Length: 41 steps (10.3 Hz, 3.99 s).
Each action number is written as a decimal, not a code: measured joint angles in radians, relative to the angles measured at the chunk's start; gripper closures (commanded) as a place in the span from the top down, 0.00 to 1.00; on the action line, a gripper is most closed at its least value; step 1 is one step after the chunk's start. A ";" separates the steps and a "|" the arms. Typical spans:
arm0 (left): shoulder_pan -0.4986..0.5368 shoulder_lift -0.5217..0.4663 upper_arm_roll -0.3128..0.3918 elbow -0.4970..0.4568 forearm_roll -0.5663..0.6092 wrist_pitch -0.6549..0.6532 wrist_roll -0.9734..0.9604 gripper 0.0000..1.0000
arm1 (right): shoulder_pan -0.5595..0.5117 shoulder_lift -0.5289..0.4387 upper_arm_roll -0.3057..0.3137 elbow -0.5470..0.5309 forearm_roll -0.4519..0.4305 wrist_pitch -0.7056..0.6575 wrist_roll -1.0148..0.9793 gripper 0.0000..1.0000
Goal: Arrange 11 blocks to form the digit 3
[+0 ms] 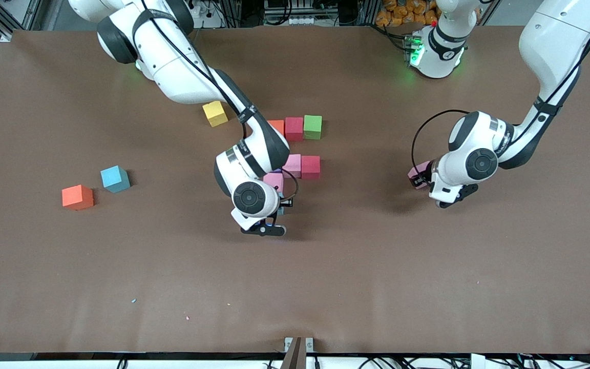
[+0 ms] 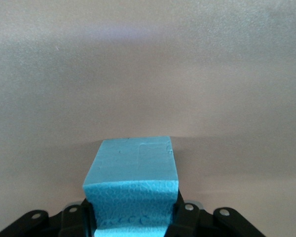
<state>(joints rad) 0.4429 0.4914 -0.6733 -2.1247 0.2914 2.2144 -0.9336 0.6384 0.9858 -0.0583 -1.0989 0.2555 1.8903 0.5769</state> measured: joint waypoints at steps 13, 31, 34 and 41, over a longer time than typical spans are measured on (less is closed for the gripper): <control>-0.168 0.209 -0.003 0.414 -0.122 -0.114 -0.532 0.05 | -0.015 0.001 -0.005 0.002 0.000 0.002 0.007 0.00; -0.458 0.314 0.101 0.598 -0.150 -0.068 -1.081 0.00 | -0.010 -0.008 -0.001 -0.019 0.013 0.011 0.012 0.00; -0.492 0.320 0.106 0.619 -0.150 -0.026 -1.173 0.00 | -0.014 -0.012 -0.001 -0.027 0.033 0.013 0.014 0.00; -0.647 0.340 0.184 0.653 -0.150 0.073 -1.387 0.00 | -0.014 -0.038 0.002 -0.076 0.037 0.029 0.014 0.00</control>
<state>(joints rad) -0.2039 0.8316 -0.4895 -1.4720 0.1416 2.2870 -2.3203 0.6246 0.9475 -0.0559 -1.1747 0.2922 1.9194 0.5914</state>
